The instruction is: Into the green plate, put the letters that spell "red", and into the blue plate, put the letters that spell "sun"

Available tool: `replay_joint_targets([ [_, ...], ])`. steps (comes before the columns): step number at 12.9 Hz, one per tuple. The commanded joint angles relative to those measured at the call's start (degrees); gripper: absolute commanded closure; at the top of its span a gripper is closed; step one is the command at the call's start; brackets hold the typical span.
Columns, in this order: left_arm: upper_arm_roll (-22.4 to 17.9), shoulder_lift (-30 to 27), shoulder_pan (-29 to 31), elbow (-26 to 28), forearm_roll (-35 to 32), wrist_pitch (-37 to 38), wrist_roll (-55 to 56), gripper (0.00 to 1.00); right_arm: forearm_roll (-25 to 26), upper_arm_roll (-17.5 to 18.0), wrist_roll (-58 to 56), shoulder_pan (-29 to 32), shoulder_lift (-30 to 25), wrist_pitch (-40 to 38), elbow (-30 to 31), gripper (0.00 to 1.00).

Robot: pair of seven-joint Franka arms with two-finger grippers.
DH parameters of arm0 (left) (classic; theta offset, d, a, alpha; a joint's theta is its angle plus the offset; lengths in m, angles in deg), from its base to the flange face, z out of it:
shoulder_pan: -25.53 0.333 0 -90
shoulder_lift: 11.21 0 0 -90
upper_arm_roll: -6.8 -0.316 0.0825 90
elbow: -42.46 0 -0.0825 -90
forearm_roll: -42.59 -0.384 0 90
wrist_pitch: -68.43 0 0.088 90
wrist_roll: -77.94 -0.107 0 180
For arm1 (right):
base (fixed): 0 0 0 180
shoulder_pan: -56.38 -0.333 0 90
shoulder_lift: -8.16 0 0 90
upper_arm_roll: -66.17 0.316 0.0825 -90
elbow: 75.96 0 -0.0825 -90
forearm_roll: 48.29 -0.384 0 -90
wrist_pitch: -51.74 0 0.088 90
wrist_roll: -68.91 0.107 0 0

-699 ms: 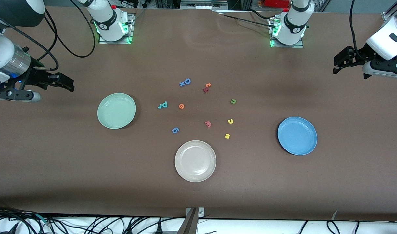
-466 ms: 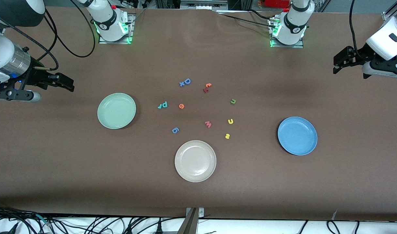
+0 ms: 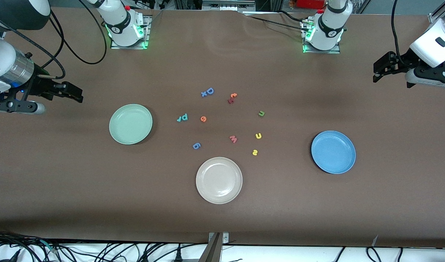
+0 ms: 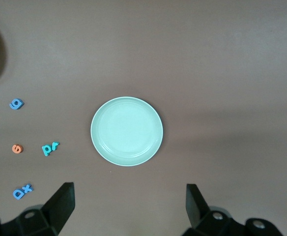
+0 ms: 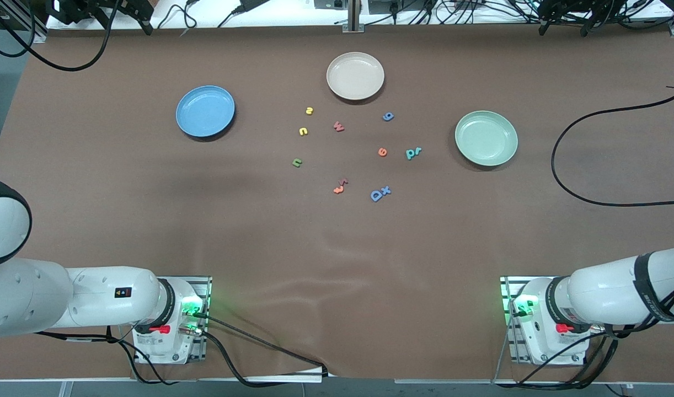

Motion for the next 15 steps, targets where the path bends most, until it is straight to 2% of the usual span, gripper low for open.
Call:
replay_joint_targets([
  [1,0.22,0.26,0.56,-1.37,0.62,1.35,-0.87,0.0,-1.02,-0.45,0.37,-0.28,-0.56,0.01,0.71,0.0],
  [5,0.22,0.17,0.92,-1.37,0.62,4.33,-0.78,0.0,-0.67,-0.27,0.28,-0.36,-0.56,-0.16,0.71,0.0],
  [15,0.4,0.08,1.0,-1.37,0.62,4.52,-0.78,0.0,-0.32,-0.18,0.28,-0.45,-0.47,-0.25,1.15,0.0],
])
